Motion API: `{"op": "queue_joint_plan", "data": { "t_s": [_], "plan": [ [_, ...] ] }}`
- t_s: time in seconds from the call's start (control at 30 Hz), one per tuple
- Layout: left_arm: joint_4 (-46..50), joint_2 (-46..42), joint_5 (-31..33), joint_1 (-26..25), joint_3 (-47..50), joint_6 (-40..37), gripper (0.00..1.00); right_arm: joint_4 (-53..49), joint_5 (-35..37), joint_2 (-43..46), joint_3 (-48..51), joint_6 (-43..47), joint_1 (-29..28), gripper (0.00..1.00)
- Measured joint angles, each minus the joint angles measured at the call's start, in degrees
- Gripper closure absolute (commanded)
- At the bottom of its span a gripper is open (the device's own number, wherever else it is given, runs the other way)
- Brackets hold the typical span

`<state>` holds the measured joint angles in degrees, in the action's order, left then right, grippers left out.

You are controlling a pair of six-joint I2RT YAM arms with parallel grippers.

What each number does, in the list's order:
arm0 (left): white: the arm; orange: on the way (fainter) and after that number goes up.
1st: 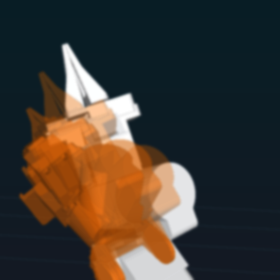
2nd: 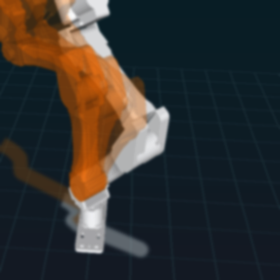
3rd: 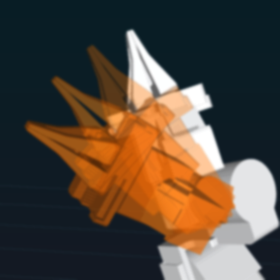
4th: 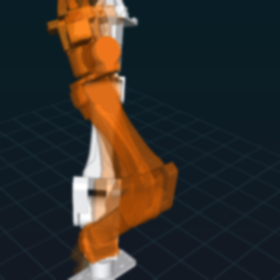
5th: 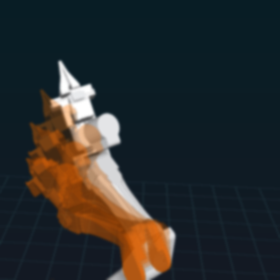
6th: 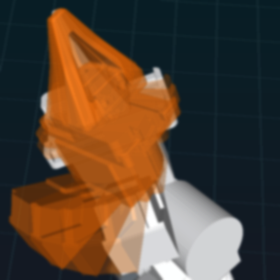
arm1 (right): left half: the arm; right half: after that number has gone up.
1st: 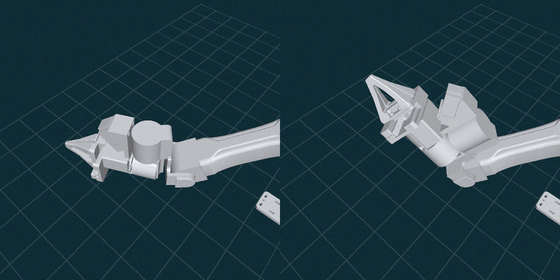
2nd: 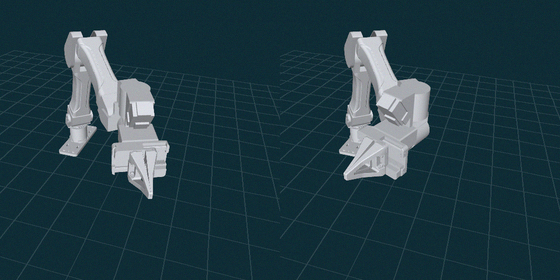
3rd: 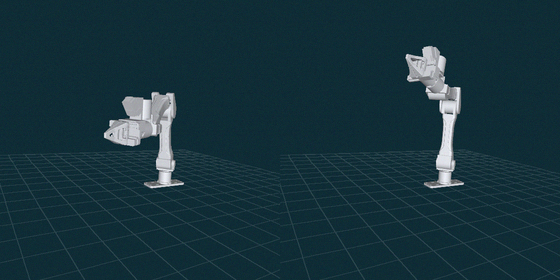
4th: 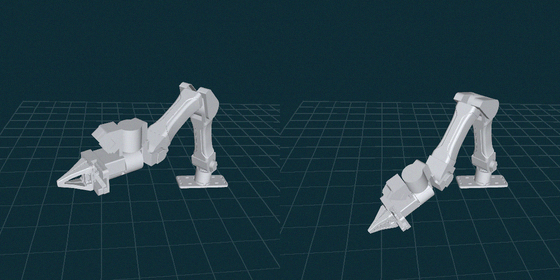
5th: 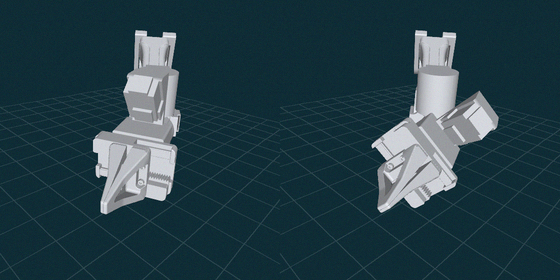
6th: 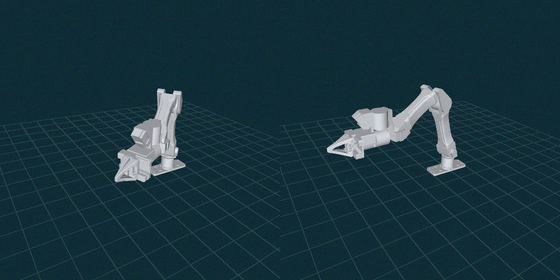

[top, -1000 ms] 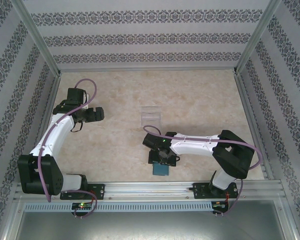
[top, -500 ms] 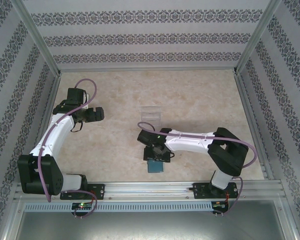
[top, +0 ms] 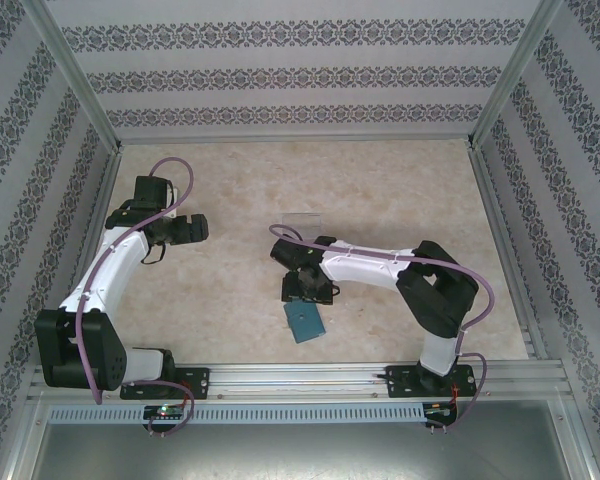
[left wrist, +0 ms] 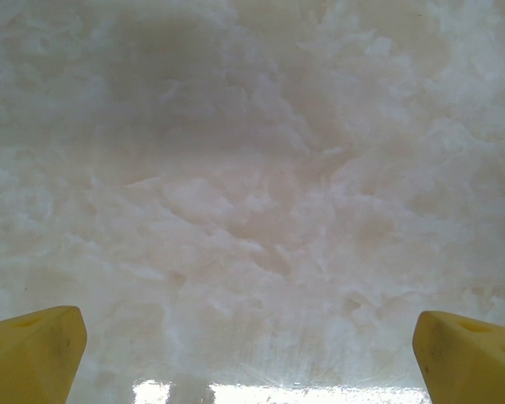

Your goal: Take the credit cards out of the card holder

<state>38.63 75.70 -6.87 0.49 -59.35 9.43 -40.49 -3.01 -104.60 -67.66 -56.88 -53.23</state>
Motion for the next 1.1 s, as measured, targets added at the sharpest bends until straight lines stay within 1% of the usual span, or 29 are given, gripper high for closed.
{"op": "queue_joint_plan", "data": {
  "t_s": [0.2,0.37,0.63,0.83,0.93,1.03,1.1],
  "plan": [
    [0.0,0.0,0.0,0.0,0.0,0.0,0.0,-0.96,-1.16,0.0,-0.15,4.87,-0.28,0.11],
    [0.0,0.0,0.0,0.0,0.0,0.0,0.0,-3.02,-2.12,0.0,-0.76,9.31,-1.4,0.06],
    [0.0,0.0,0.0,0.0,0.0,0.0,0.0,-4.48,-3.72,-2.91,-3.06,13.42,-2.16,0.06],
    [0.0,0.02,0.0,0.0,0.0,0.0,0.0,-5.31,-3.93,-4.79,-4.04,13.79,-2.16,0.13],
    [0.0,0.0,0.0,0.0,0.0,0.0,0.0,-5.66,-3.91,-5.01,-4.24,13.81,-2.16,0.14],
    [0.0,0.0,0.0,0.0,0.0,0.0,0.0,-5.81,-3.87,-5.07,-4.31,13.77,-2.14,0.14],
    [0.0,0.0,0.0,0.0,0.0,0.0,0.0,-5.79,-3.85,-5.07,-4.31,13.75,-2.14,0.12]
  ]
}}
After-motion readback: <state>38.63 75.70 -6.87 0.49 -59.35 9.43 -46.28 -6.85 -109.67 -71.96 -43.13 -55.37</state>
